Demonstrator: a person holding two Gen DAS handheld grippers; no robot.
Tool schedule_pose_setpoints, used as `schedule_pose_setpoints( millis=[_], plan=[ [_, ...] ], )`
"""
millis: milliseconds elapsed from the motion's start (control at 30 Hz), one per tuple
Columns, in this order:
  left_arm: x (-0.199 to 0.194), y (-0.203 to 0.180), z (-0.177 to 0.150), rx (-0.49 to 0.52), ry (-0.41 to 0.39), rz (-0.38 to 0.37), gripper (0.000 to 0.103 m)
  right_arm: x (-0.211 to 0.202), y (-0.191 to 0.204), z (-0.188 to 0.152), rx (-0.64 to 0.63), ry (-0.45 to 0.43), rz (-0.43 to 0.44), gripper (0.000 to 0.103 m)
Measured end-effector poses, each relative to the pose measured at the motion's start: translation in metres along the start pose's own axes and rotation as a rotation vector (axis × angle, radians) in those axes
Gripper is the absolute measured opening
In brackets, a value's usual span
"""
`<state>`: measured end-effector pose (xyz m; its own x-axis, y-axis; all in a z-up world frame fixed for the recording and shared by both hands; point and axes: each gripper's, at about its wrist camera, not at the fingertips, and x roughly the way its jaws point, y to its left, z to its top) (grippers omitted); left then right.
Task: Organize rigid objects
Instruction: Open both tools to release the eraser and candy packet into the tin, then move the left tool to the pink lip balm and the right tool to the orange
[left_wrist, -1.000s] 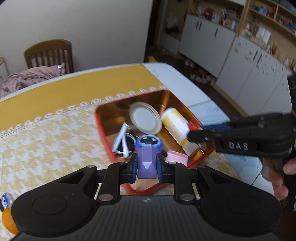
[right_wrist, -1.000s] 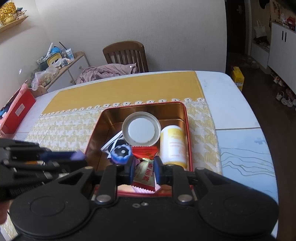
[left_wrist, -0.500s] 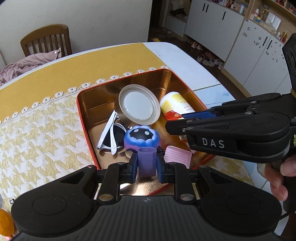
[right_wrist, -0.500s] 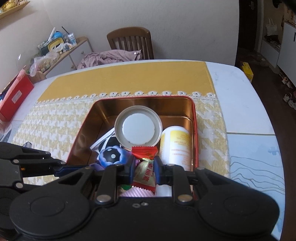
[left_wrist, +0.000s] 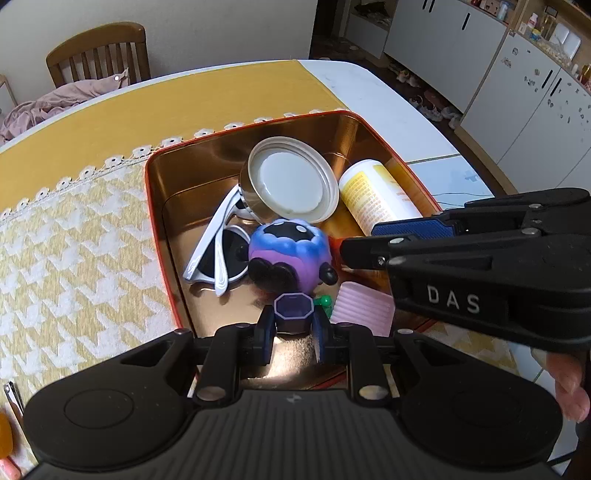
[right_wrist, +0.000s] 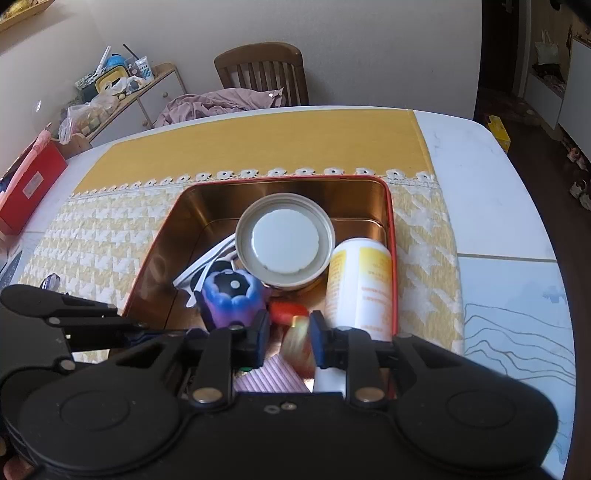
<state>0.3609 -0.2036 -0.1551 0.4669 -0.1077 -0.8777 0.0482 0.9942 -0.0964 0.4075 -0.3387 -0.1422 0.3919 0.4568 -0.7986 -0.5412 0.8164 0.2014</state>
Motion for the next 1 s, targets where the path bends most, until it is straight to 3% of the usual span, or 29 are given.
schedule_pose_setpoints(
  millis=[333, 433, 767, 900, 1000],
  plan=[
    [-0.007, -0.006, 0.001, 0.002, -0.017, -0.017, 0.021, -0.019, -0.006, -0.003, 0.030, -0.027, 0.049, 0.031],
    [-0.013, -0.007, -0.001, 0.001, -0.032, -0.019, 0.028, -0.027, -0.007, -0.005, 0.038, -0.039, 0.057, 0.032],
    [-0.046, -0.012, -0.007, -0.012, -0.100, -0.070, 0.031, -0.057, -0.008, -0.009, 0.068, -0.104, 0.084, 0.039],
    [-0.064, -0.011, -0.012, -0.006, -0.146, -0.076, 0.054, -0.069, -0.005, -0.011, 0.069, -0.133, 0.088, 0.048],
    [-0.079, -0.009, -0.018, 0.006, -0.177, -0.072, 0.055, -0.078, 0.000, -0.015, 0.052, -0.153, 0.097, 0.060]
  ],
)
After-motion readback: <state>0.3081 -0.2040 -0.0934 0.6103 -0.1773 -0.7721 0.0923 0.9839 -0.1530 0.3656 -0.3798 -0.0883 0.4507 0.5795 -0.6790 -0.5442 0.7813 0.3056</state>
